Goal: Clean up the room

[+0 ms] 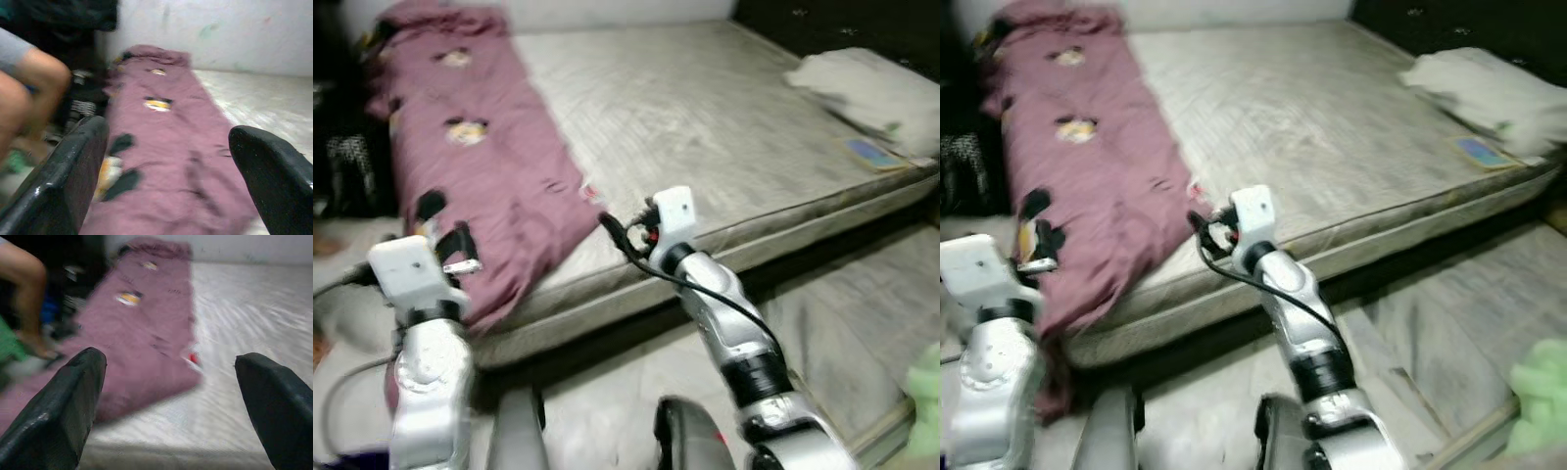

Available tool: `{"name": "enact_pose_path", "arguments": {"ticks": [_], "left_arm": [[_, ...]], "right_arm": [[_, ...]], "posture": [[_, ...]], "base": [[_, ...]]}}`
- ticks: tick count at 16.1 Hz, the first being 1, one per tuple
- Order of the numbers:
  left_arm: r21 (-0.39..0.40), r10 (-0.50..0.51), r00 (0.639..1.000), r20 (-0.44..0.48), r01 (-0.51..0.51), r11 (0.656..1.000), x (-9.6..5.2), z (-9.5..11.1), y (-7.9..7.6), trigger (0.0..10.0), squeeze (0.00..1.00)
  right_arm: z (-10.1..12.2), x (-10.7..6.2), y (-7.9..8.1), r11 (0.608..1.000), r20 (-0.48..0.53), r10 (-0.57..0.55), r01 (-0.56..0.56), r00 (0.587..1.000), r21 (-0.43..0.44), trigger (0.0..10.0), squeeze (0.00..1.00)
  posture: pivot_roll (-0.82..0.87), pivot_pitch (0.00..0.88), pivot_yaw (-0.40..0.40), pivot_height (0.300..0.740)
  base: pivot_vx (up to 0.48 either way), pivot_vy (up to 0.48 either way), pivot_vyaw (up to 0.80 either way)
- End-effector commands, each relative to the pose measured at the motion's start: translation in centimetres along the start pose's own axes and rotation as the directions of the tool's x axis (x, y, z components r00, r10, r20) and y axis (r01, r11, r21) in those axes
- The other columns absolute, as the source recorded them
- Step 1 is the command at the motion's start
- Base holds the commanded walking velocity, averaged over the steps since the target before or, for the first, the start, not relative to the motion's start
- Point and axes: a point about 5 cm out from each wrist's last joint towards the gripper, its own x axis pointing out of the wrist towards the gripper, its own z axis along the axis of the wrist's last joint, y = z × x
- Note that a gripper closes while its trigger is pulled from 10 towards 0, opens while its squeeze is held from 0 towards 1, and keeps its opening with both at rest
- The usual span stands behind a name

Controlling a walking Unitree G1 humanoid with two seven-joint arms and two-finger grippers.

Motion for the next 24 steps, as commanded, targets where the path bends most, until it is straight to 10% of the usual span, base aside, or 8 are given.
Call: {"name": "enact_pose_path", "arguments": {"ticks": [1, 18, 24], "left_arm": [[0.016, 0.002, 1.000, 0.004, -0.002, 1.000, 0.1, 0.2, 0.3, 10.0, 0.00], [0.012, -0.026, 0.998, -0.052, 0.026, 1.000, 0.2, -0.5, -0.1, 10.0, 0.00], [-0.164, -0.155, 0.979, -0.134, 0.133, 0.978, 0.7, -1.9, -1.4, 10.0, 0.00]], "right_arm": [[0.2, 0.2, 0.0, 1.000, 0.003, -0.002, 0.002, 1.000, 0.012, 10.0, 0.00], [0.1, 0.2, 0.5, 0.999, 0.000, 0.047, -0.047, 0.999, -0.001, 10.0, 0.00], [0.0, 0.2, 0.3, 0.999, -0.009, 0.030, -0.029, 1.000, 0.020, 10.0, 0.00]], "posture": [[-0.01, 0.000, -0.082, 0.611], [-0.02, 0.005, -0.081, 0.611], [-0.02, 0.006, -0.078, 0.611]], "base": [[0.300, 0.000, 0.00], [0.107, 0.000, 0.34], [0.000, 0.000, 0.67]]}}
